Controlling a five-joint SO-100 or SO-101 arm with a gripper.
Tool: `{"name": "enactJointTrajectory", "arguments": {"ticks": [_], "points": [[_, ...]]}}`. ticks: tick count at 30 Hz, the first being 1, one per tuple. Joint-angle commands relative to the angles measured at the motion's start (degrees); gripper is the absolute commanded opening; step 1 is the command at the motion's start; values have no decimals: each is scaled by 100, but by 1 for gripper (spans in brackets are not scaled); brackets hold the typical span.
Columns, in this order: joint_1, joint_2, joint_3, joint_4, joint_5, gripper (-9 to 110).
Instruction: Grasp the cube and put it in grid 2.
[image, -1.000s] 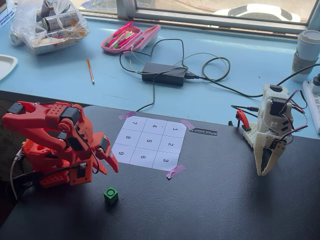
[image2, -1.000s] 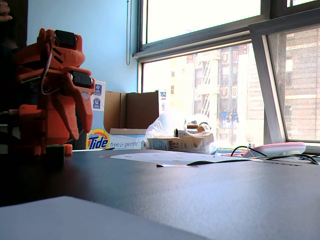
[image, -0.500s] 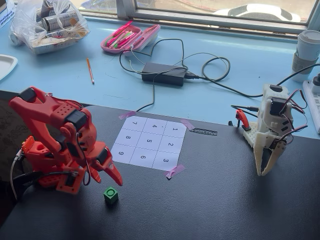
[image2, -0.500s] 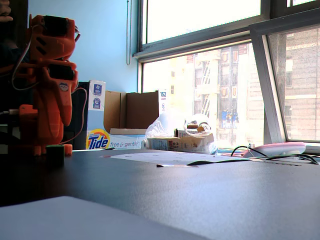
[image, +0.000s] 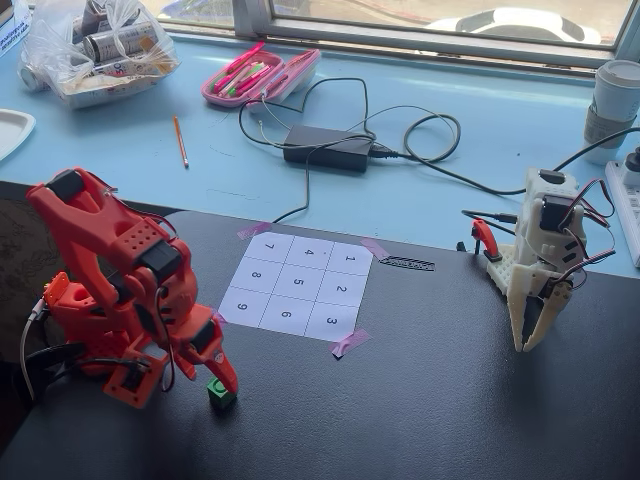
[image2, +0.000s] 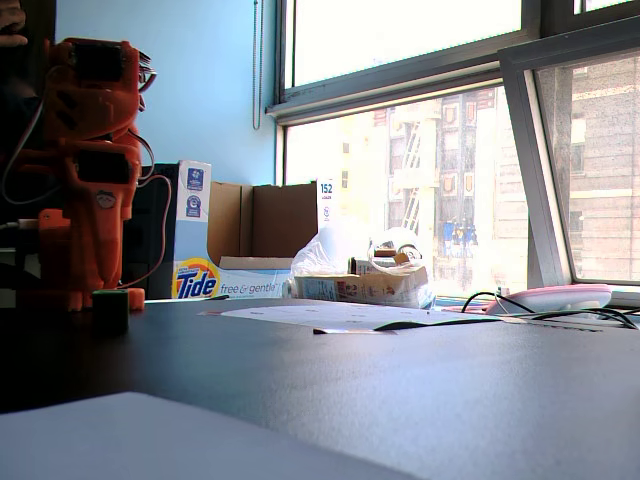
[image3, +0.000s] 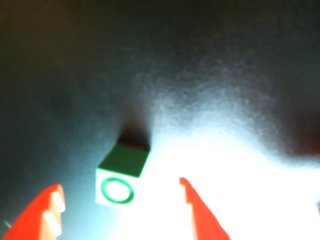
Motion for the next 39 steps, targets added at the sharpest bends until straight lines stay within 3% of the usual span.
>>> {"name": "enactJointTrajectory", "arguments": {"ticks": [1, 5, 7, 10, 24, 34, 39], "points": [[44, -264, -413, -132, 44, 39], [62, -554, -439, -316, 70, 38], [62, -606, -483, -343, 26, 30], [53, -615, -492, -466, -202, 1], [-9, -598, -404, -483, -316, 0], [-694, -642, -519, -158, -650, 37], [-1055, -712, -712, 158, -826, 41]]}}
